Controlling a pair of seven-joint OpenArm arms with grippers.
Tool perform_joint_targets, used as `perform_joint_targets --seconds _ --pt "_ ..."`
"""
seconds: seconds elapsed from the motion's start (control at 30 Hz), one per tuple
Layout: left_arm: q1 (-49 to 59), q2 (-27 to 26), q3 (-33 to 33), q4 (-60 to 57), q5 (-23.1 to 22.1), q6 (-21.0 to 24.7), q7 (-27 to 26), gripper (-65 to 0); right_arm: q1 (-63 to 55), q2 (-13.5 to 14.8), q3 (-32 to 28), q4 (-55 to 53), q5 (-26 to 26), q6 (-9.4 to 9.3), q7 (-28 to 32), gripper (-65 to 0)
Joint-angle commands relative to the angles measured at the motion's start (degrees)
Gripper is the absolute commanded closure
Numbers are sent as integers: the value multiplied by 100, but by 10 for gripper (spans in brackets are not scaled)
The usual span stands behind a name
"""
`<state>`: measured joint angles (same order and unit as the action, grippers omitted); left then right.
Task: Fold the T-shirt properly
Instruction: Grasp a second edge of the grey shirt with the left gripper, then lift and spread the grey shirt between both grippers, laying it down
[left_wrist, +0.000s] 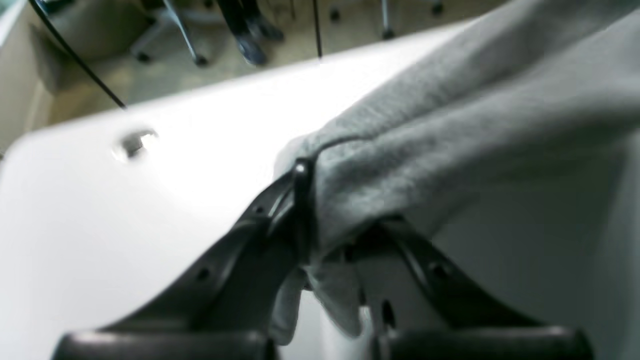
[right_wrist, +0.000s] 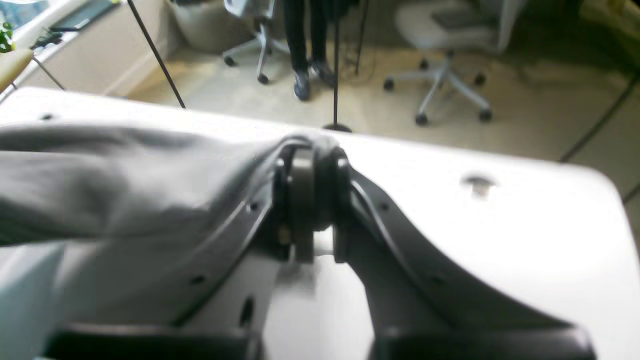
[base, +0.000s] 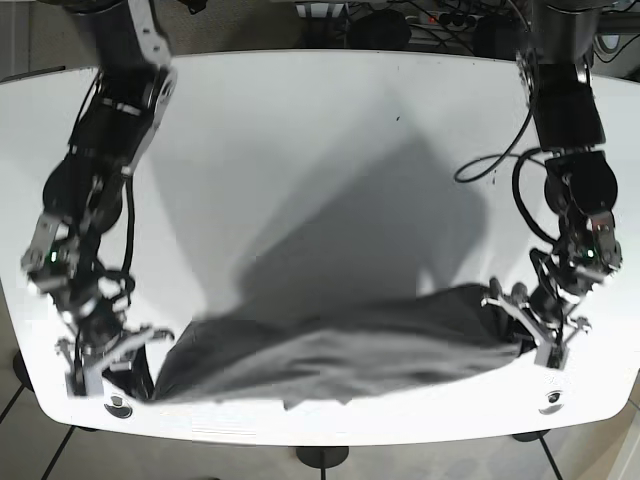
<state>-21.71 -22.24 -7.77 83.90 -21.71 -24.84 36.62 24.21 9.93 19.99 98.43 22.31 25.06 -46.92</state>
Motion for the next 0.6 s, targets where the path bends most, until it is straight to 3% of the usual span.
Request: perform_joint_targets --seconds 0.03,0.13,0.33,0.6 --pt "303 -93 -54 335 -75 36 -194 0 -596 -40 133 500 86 4 265 -19" --pt "1139 -93 -98 714 -66 36 -150 0 -1695 -215 335 930 86 39 274 -19" --pt "2615 -66 -845 1742 -75 36 588 0 -3401 -514 924 1467 86 39 274 -19" --pt "3899 92 -1733 2146 -75 36 624 0 -4658 -673 986 1467 86 39 274 -19"
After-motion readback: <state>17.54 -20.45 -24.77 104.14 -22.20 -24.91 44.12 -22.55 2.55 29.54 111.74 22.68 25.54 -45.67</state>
